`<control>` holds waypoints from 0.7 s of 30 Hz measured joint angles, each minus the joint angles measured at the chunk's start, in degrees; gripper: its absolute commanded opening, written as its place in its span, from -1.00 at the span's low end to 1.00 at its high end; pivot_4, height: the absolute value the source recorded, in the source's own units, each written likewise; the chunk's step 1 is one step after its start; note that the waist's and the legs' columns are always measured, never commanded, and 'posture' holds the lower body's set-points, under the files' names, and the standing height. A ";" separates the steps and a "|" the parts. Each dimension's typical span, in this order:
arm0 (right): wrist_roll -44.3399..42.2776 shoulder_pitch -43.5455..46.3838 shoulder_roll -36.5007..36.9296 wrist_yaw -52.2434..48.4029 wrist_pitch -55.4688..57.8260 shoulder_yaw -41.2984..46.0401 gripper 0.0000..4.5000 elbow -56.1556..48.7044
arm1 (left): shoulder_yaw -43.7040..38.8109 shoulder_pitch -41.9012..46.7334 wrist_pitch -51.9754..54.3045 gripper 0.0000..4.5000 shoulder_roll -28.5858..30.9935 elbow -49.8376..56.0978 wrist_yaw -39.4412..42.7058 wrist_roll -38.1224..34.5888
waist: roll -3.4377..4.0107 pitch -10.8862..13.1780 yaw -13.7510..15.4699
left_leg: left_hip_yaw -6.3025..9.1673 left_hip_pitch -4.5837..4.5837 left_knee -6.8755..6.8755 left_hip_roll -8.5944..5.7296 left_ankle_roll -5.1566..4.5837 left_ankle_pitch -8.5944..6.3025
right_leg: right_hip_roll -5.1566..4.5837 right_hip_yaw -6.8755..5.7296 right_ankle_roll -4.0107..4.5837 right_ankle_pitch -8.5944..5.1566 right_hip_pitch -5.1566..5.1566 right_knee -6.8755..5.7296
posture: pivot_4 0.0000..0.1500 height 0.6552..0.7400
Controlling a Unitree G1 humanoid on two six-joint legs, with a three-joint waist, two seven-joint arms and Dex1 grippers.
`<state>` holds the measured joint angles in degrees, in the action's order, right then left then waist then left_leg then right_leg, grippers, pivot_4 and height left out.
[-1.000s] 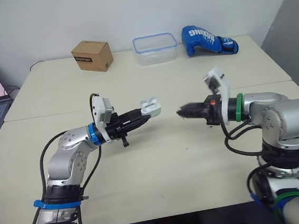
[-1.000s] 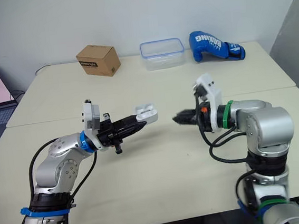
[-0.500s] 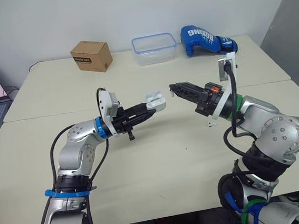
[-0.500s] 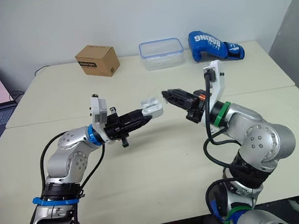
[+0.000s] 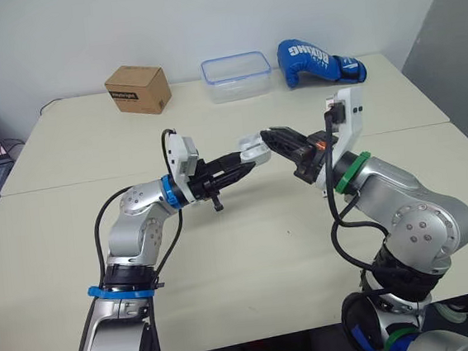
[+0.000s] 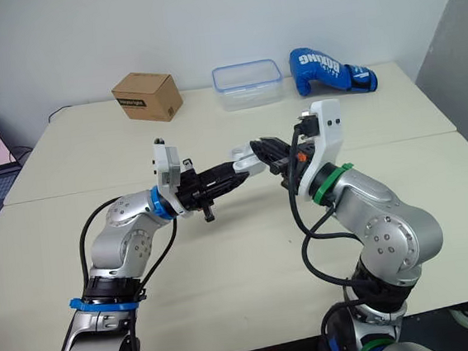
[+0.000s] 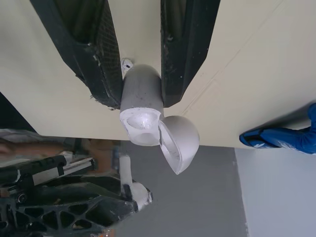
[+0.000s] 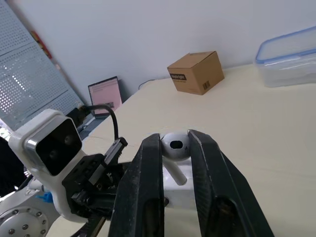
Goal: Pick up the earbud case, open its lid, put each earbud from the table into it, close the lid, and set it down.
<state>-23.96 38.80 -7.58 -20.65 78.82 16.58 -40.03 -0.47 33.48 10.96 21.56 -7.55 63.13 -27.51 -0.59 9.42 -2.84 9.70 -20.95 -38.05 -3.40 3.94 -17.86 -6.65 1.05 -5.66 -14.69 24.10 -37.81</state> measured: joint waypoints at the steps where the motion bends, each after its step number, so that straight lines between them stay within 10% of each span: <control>1: -0.30 -0.10 0.00 0.78 -0.84 -0.73 -0.83 0.00 | 0.15 0.11 0.05 -0.68 -0.25 -0.03 0.00 0.00 | 0.00 0.00 -0.01 | 0.00 0.00 0.00 0.00 0.00 0.00 | 0.00 -0.01 0.00 0.00 0.00 0.00 | 1.00 0.78; 21: -4.37 -4.23 -0.10 11.64 -12.74 -9.29 -0.83 3.13 | 1.26 4.81 0.48 -0.68 -3.73 -2.78 -2.54 1.16 | 0.00 0.00 -0.10 | -0.01 0.00 0.00 0.00 0.00 0.00 | 0.01 0.00 0.00 0.00 0.00 0.02 | 1.00 0.78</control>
<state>-28.33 34.57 -7.69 -9.02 66.08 7.29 -36.90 0.79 38.30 11.43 17.83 -10.33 60.59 -26.36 -0.59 9.42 -2.93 9.69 -20.95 -38.04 -3.40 3.94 -17.86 -6.64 1.05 -5.66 -14.69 24.10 -37.79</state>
